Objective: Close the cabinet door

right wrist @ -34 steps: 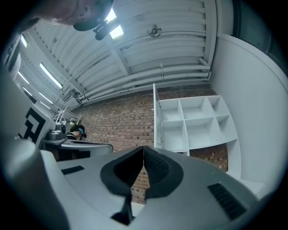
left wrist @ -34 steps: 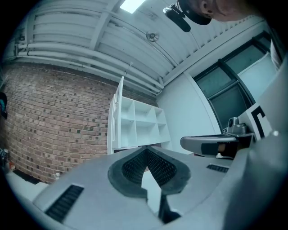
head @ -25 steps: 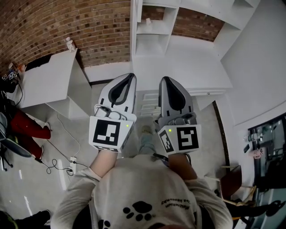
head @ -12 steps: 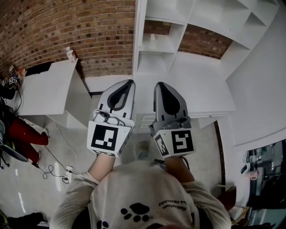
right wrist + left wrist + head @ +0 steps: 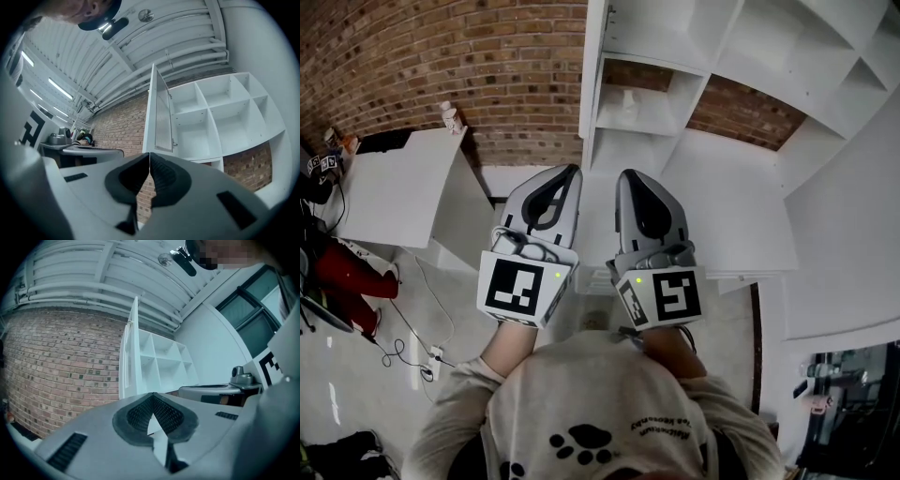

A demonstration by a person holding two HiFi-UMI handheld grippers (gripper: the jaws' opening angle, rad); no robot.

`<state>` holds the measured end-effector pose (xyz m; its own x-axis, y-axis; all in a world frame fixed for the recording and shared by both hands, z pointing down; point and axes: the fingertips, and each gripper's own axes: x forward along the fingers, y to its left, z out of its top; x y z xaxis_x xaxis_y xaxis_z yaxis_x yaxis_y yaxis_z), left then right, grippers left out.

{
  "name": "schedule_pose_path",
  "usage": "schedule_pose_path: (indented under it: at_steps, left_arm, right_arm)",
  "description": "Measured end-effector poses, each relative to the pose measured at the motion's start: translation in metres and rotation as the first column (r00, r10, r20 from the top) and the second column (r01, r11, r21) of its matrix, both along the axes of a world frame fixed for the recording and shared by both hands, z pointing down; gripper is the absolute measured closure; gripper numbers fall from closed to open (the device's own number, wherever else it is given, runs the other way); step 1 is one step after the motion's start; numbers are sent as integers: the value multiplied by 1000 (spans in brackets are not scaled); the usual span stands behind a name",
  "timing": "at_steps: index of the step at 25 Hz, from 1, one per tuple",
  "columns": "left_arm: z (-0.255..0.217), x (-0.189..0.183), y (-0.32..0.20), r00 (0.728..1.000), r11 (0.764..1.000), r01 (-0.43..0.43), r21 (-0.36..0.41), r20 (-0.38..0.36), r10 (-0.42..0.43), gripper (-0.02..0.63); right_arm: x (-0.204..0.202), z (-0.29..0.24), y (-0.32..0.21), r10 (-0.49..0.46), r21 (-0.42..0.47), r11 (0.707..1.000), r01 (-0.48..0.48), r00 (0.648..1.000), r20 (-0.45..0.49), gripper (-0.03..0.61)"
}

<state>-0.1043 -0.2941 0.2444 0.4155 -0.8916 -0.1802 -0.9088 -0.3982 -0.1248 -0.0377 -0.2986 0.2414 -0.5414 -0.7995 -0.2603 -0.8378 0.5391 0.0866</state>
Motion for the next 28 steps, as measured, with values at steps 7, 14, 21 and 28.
schedule_pose_path:
  at_steps: [7, 14, 21, 28]
  left_arm:
    - [-7, 3, -26, 998, 998, 61, 20, -16, -61, 604]
    - [-9, -7, -32, 998, 998, 60, 35, -16, -59, 604]
    - [-34, -19, -37, 999, 998, 26, 59, -26, -24, 604]
    - [-57, -25, -49, 1000, 995, -30, 92, -3, 31, 604]
  right_arm:
    - [-6, -1, -34, -96, 7, 995, 96, 995, -23, 566]
    - [-23, -3, -38, -129, 28, 991, 130, 991, -46, 566]
    - [-30, -29, -42, -92, 55, 994, 97, 992, -87, 566]
    - [-32, -58, -53, -41, 96, 994, 50, 995, -92, 566]
